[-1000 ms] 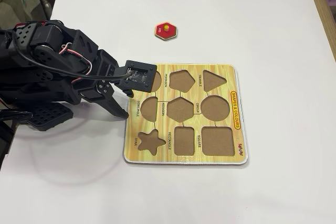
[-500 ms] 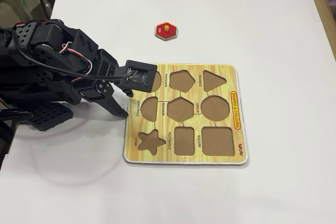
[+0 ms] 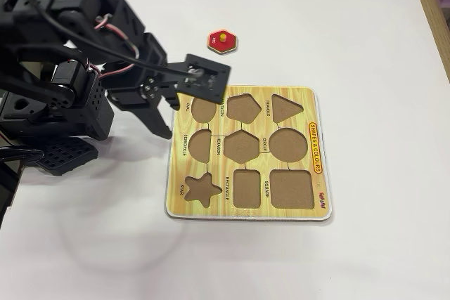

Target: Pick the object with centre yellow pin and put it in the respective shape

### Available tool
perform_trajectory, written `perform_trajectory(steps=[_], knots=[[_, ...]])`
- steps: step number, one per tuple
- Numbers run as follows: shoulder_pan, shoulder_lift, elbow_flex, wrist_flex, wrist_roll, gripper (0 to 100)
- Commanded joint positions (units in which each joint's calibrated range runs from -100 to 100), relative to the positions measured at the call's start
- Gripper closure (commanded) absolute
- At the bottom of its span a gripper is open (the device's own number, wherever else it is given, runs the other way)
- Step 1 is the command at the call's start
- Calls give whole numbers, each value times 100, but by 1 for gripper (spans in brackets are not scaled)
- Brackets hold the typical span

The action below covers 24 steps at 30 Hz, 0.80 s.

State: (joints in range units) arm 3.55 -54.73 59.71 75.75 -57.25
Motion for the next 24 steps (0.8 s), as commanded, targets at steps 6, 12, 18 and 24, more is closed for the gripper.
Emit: perform_trajectory(steps=[6, 12, 18, 24], knots=[[-1117, 1615, -1978, -38, 19, 82], [-2123, 2510, -2644, -47, 14, 82], [-3188, 3213, -3462, -56, 9, 82], [-3891, 4016, -4119, -125, -17, 82]])
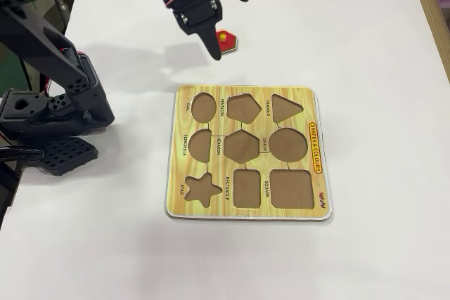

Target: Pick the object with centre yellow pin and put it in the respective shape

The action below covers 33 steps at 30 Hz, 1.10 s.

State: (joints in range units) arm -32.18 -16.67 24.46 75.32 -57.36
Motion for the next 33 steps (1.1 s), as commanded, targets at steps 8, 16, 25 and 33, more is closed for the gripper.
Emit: perform_trajectory(steps=[8, 16, 25, 33], knots=[[-698, 1223, -1736, -13, 30, 81], [-786, 2244, -2860, -4, 30, 81], [-1304, 2997, -3417, -82, 30, 81], [-1548, 3583, -3939, -82, 30, 82]])
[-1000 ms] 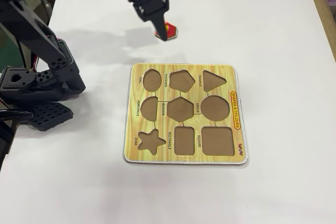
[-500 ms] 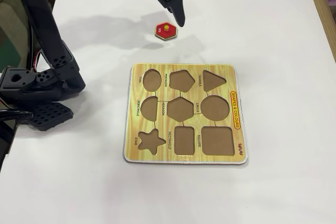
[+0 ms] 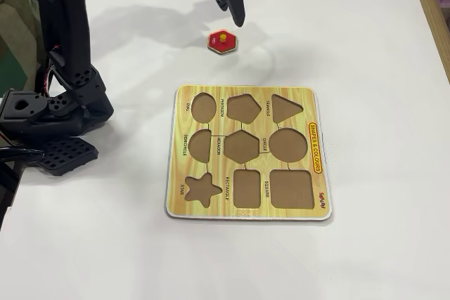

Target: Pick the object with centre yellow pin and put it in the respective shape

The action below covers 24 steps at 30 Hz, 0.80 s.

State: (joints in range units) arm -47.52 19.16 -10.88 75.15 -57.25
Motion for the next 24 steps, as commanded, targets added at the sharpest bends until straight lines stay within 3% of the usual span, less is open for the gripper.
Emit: perform_trajectory(steps=[1, 24], knots=[[-14, 51, -459, -65, 19, 82], [133, 837, -612, -82, -7, 82]])
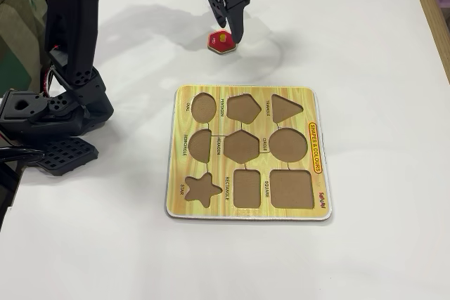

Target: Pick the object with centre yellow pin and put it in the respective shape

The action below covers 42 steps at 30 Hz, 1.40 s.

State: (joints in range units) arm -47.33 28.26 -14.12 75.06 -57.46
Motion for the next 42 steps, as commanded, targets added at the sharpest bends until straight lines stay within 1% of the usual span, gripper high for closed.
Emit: perform_trajectory(steps=[1, 13, 18, 29, 37, 39, 42], knots=[[114, -65, -288, -73, 19, 82], [114, 136, -288, -73, 14, 82], [114, 144, -279, -73, 19, 89], [114, 345, -288, -73, -12, 90], [114, 345, -288, -73, -23, 93], [114, 345, -279, -65, -23, 95], [114, 345, -261, -65, -12, 96]])
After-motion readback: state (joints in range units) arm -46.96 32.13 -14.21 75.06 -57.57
